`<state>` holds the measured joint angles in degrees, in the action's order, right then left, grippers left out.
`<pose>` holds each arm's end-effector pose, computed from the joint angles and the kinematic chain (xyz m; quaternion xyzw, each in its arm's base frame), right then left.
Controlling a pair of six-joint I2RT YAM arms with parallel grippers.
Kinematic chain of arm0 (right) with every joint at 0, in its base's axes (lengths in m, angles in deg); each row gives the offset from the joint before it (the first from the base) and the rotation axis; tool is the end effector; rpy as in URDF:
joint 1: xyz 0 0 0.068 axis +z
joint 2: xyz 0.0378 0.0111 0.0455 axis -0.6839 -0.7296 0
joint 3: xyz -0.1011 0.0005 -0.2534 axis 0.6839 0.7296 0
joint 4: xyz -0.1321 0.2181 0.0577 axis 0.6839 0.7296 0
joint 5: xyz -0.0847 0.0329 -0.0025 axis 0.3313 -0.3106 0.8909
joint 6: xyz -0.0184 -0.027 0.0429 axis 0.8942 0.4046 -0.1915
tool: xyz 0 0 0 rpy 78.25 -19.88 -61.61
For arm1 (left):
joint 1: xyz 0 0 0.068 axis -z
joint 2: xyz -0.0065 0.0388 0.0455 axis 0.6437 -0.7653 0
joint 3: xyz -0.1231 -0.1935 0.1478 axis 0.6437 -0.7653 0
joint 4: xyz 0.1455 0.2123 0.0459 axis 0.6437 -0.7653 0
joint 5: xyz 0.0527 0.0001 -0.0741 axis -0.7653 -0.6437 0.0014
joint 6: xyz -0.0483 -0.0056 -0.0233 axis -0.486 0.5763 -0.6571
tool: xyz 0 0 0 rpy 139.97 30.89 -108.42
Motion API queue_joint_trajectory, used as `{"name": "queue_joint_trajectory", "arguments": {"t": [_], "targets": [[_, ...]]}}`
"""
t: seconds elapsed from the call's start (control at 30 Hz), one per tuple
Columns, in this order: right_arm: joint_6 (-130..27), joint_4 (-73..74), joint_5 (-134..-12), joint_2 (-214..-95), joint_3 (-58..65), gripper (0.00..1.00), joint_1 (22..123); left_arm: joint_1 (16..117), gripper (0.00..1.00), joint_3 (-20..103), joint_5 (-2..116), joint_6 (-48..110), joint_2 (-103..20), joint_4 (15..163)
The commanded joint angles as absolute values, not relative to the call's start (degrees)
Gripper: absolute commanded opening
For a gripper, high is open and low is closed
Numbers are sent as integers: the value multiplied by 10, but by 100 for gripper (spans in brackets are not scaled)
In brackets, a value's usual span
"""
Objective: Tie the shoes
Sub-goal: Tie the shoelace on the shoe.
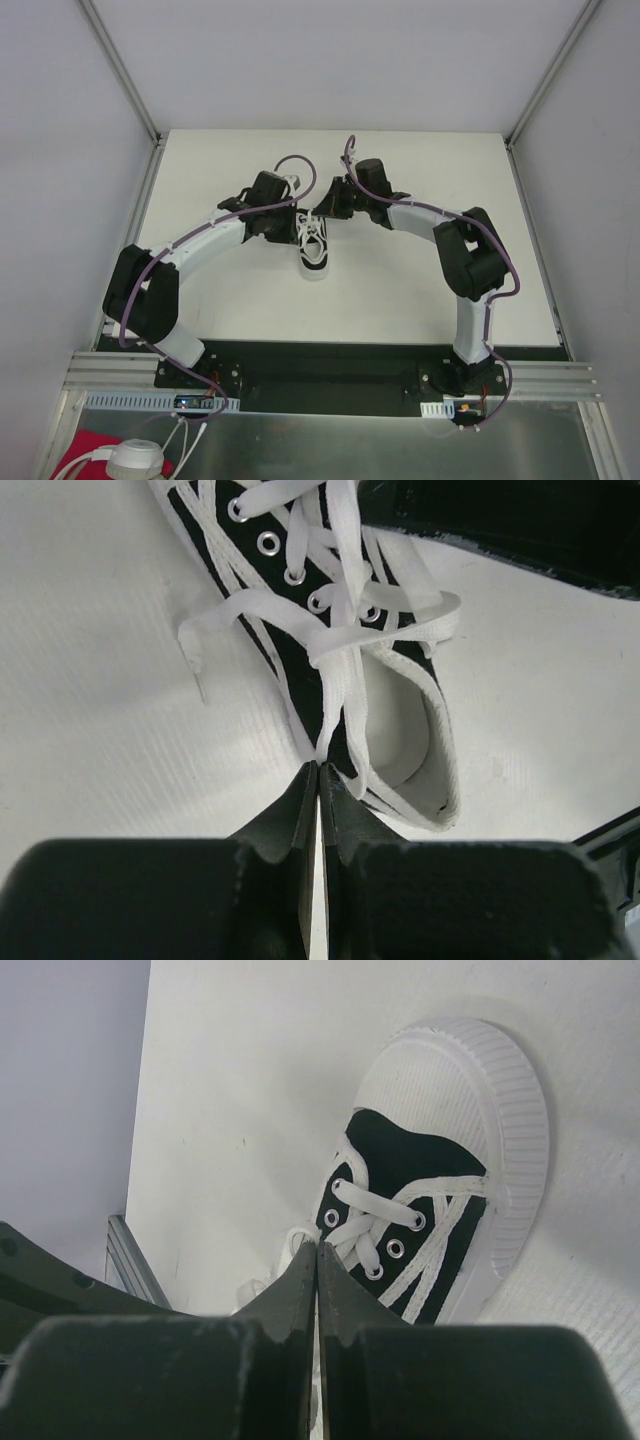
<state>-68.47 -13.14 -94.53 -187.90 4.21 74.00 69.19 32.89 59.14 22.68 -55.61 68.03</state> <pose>0.3778 0.2461 0.2004 -0.1868 0.8098 0.4261 0.3574 0.2959 -0.1721 0.2472 0.1044 0.9142 -0.2349 0.3134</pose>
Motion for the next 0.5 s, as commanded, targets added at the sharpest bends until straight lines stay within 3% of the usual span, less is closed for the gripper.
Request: {"name": "queue_joint_trajectory", "arguments": {"t": [0.0, 0.47], "targets": [[-689, -153, -958, -1881, 47, 1, 743, 686, 0, 314, 596, 234, -532, 675], [-693, -162, -957, -1879, 56, 1, 742, 673, 0, 293, 595, 239, -517, 675]]}}
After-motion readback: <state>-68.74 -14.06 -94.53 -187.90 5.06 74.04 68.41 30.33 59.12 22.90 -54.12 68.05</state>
